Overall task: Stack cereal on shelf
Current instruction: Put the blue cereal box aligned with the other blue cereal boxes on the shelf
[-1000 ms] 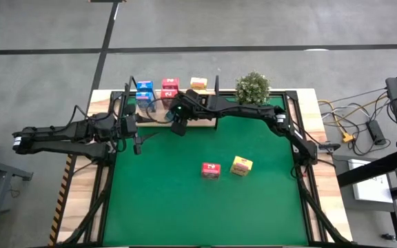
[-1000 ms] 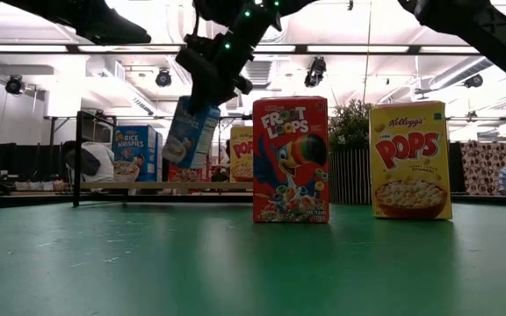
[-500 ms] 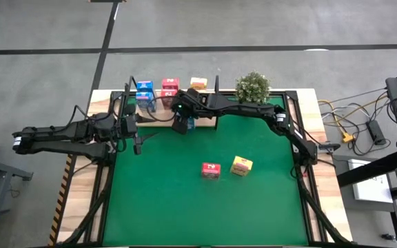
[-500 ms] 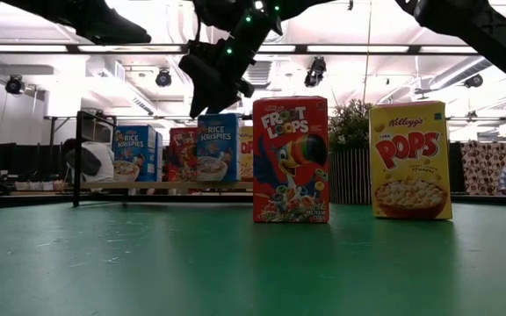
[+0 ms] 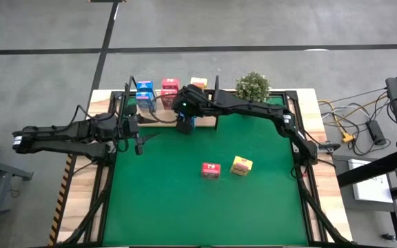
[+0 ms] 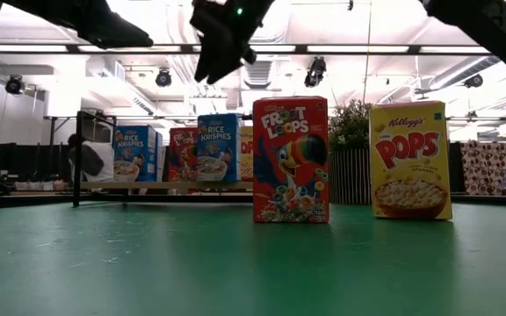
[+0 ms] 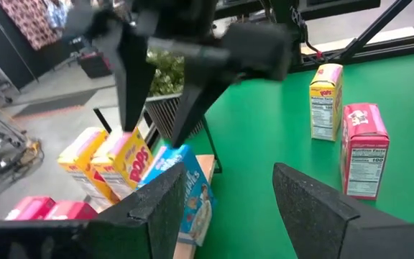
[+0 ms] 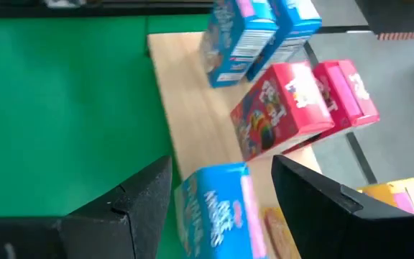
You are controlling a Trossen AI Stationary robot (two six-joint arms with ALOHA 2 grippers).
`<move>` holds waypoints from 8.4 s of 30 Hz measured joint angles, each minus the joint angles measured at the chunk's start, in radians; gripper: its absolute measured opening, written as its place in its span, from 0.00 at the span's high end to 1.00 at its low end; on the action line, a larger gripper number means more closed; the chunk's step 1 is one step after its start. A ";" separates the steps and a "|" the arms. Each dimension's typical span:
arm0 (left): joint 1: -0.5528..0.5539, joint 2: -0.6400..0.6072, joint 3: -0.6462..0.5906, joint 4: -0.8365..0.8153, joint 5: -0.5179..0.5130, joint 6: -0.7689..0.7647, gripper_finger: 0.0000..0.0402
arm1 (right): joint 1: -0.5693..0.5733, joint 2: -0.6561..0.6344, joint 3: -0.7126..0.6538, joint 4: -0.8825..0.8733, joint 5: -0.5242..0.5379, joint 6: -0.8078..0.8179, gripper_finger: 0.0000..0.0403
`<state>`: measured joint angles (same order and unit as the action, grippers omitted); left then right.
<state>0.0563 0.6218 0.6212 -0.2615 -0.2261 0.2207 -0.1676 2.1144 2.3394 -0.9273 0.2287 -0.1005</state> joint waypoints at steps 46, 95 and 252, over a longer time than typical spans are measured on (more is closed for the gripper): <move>0.012 0.503 0.435 -0.334 -0.003 -0.126 0.52 | 0.101 -0.704 -1.380 1.334 -0.265 -0.293 0.43; 0.385 0.809 0.505 -0.155 0.428 0.228 0.29 | -0.020 -0.738 -1.446 1.351 -0.290 -0.303 0.43; 0.568 0.593 0.441 -0.672 0.046 0.354 0.64 | -0.023 -0.739 -1.446 1.328 -0.288 -0.302 0.43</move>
<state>0.6243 1.2144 1.0626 -0.9334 -0.1805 0.5745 -0.1905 1.3758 0.8936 0.4007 -0.0597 -0.4030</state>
